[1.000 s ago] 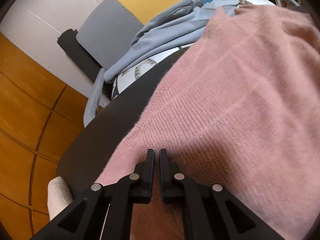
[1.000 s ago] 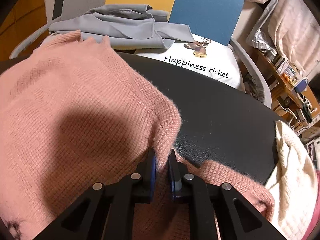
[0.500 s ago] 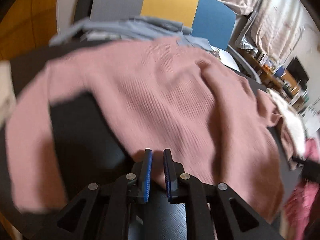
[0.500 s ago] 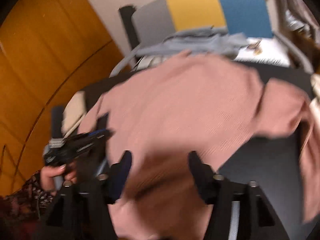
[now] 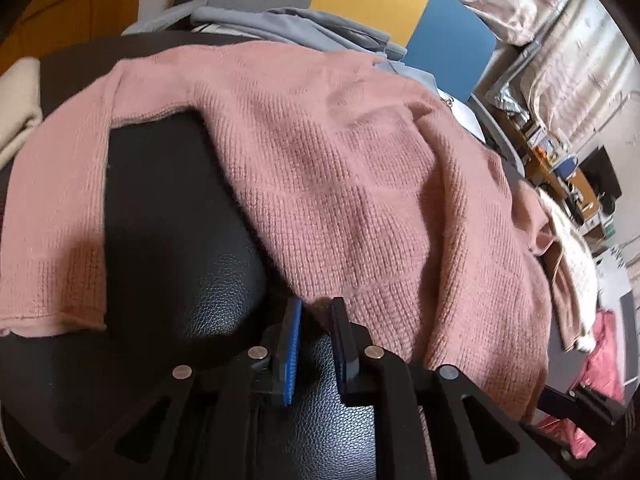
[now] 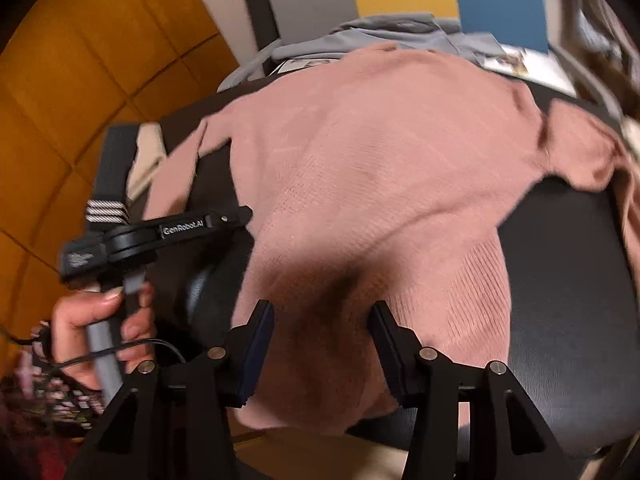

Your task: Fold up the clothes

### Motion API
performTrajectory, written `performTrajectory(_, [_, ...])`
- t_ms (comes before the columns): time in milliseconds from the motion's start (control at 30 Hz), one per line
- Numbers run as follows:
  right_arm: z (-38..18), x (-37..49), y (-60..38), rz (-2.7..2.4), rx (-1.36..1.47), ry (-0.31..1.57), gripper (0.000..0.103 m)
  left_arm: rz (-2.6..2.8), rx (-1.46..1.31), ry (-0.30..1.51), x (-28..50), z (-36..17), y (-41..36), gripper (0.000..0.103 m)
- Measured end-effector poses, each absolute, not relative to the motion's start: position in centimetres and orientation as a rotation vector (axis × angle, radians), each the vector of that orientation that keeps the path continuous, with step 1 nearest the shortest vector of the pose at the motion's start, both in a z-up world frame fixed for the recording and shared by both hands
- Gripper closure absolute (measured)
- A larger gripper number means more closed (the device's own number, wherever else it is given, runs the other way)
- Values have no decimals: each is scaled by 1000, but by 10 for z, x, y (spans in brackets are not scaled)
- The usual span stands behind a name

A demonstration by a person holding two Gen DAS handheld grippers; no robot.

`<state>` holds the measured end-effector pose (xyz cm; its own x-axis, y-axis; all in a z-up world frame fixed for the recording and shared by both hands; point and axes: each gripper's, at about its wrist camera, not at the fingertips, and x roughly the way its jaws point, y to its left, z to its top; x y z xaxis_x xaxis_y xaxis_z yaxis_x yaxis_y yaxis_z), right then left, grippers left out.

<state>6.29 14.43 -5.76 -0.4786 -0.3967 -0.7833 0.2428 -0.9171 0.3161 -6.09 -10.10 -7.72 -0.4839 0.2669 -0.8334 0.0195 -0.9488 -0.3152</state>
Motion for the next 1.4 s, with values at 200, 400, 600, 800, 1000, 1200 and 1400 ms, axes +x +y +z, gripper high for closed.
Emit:
performTrajectory(200, [-42, 58, 154, -2477, 1227, -220, 96, 2549, -1519, -423, -64, -80, -102, 82])
performTrajectory(400, [-38, 40, 210, -2614, 1196, -307, 97, 2564, -1525, -398, -61, -80, -103, 81])
performTrajectory(600, [-50, 14, 292, -2787, 1234, -450, 97, 2557, -1552, -429, -61, -79, -104, 81])
performTrajectory(800, [-106, 1, 343, -2768, 1395, -637, 97, 2537, -1541, -506, -52, -76, -102, 83])
performTrajectory(1000, [-118, 10, 359, -2788, 1410, -736, 81, 2462, -1508, -472, -52, -77, -77, 83])
performTrajectory(1200, [-66, 43, 349, -2869, 1118, -668, 56, 2428, -1513, -490, -58, -76, -69, 83])
performTrajectory(1400, [-85, 21, 291, -2704, 1285, -362, 56, 2434, -1521, -473, -65, -77, -62, 82])
